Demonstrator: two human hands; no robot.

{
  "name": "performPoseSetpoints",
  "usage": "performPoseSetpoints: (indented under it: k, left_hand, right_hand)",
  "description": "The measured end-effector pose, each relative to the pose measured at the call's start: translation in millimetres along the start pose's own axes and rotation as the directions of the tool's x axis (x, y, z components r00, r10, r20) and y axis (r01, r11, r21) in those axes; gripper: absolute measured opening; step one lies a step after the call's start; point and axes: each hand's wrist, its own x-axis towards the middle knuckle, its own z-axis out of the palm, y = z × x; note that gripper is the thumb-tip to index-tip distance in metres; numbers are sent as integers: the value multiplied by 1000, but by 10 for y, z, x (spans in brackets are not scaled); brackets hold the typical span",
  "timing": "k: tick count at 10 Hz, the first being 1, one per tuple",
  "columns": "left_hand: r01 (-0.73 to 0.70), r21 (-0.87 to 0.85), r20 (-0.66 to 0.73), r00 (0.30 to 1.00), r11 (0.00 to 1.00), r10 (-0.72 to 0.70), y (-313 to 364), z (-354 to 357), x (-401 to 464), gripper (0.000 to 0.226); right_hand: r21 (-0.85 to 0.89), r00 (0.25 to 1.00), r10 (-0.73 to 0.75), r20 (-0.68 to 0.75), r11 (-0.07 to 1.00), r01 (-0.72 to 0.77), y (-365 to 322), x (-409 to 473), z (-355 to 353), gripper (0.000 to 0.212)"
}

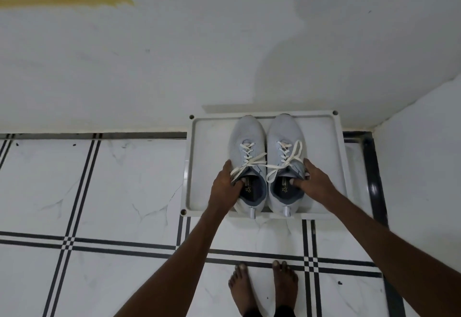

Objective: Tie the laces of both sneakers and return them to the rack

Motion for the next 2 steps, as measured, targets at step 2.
performPoseSetpoints:
  k: [2]
  left_hand:
    - [-22,18,-68,997,1000,23,389,-248,-214,75]
  right_hand:
    - [-53,990,-36,-137,998,29,-372,-371,-258,75]
